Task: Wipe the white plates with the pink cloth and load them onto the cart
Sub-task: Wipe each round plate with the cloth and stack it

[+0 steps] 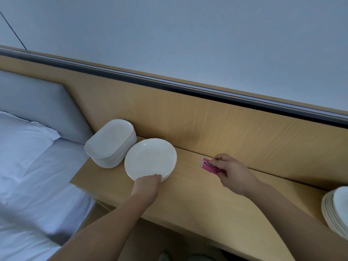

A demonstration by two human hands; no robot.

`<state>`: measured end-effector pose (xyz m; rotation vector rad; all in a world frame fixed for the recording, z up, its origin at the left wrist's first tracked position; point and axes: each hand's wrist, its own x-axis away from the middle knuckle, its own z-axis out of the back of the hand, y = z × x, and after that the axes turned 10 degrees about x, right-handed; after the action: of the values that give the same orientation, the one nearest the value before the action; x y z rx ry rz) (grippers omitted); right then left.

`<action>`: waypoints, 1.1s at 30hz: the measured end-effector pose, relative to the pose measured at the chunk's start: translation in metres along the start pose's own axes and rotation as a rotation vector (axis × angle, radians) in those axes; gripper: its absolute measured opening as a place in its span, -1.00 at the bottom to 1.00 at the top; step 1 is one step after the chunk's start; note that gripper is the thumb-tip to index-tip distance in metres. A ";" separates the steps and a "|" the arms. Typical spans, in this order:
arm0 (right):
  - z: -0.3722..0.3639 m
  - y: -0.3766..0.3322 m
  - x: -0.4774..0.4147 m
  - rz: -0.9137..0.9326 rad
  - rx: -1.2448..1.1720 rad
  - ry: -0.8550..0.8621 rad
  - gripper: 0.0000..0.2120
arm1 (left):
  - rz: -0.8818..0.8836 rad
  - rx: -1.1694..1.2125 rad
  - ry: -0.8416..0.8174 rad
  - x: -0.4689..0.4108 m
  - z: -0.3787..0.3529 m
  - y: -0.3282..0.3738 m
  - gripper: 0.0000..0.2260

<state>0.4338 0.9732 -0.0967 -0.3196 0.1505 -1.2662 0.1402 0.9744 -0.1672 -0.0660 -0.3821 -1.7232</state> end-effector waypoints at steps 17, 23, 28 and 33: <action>0.026 0.070 0.070 -0.230 -0.005 0.100 -0.47 | -0.269 0.163 0.120 -0.036 0.015 0.115 -0.68; 0.053 0.136 0.156 -0.450 -0.032 0.228 -0.46 | -0.492 0.162 0.076 -0.047 -0.004 0.242 -0.70; 0.063 0.193 0.232 -0.631 0.014 0.284 -0.55 | -0.649 0.207 0.003 -0.045 -0.030 0.342 -0.75; 0.069 0.237 0.287 -0.757 0.001 0.280 -0.57 | -0.678 0.269 -0.077 -0.043 -0.053 0.433 -0.68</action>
<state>0.7551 0.7728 -0.0886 -0.1979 0.2836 -2.0611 0.5763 0.9400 -0.1352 0.2176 -0.7518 -2.3189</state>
